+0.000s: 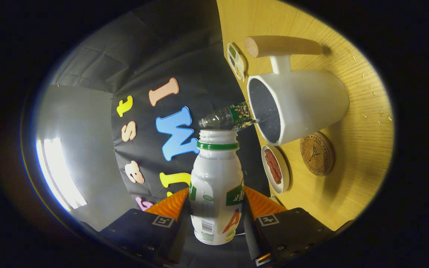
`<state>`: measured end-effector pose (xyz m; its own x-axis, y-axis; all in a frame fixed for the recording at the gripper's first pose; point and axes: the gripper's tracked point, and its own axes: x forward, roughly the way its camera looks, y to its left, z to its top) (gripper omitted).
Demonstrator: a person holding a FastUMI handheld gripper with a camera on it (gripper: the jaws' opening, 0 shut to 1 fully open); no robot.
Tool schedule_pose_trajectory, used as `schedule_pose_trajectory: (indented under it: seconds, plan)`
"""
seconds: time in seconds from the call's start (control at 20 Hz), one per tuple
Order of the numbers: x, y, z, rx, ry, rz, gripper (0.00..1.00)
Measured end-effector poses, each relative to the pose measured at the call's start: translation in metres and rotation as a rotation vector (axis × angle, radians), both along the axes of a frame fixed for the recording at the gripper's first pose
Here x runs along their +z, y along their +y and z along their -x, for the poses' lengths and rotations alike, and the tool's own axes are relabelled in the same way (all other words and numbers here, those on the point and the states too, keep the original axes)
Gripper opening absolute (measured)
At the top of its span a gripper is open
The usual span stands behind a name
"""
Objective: Take the bottle from table, then pour the juice into the cup, finally place the bottle on the coaster
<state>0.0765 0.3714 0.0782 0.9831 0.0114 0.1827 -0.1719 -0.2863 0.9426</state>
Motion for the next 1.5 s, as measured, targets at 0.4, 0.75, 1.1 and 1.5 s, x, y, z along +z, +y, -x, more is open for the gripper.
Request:
schedule_pose_trajectory:
  seconds: [0.4,0.75,1.1,1.5]
  plan:
    - [0.014,-0.006,-0.001,-0.026,-0.020,-0.029,0.66]
    - [0.022,-0.011,-0.003,-0.036,-0.033,-0.063,0.66]
    - [0.021,-0.017,0.000,-0.042,-0.044,-0.107,0.66]
    - [0.022,-0.025,0.000,-0.061,-0.059,-0.152,0.66]
